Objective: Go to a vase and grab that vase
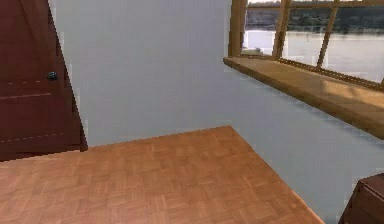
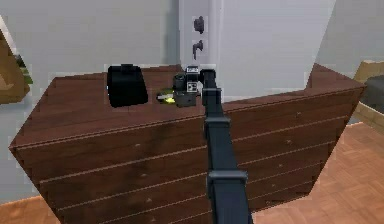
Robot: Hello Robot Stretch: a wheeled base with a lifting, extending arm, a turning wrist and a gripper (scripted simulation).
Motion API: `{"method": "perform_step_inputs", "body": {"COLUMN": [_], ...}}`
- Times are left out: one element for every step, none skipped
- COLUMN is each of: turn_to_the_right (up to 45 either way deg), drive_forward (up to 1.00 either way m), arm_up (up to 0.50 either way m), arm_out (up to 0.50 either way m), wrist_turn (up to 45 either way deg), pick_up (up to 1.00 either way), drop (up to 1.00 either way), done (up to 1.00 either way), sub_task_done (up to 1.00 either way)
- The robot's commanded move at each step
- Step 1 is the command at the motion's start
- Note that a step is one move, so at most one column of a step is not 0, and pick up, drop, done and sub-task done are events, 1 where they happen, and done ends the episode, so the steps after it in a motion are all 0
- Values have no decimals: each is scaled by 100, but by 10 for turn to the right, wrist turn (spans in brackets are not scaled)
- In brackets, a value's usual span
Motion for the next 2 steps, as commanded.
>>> {"method": "perform_step_inputs", "body": {"turn_to_the_right": [0, 0], "drive_forward": [0, 0], "arm_up": [10, 0], "arm_out": [0, 0], "wrist_turn": [0, 0], "pick_up": [0, 0], "drop": [0, 0], "done": [0, 100], "sub_task_done": [0, 0]}}
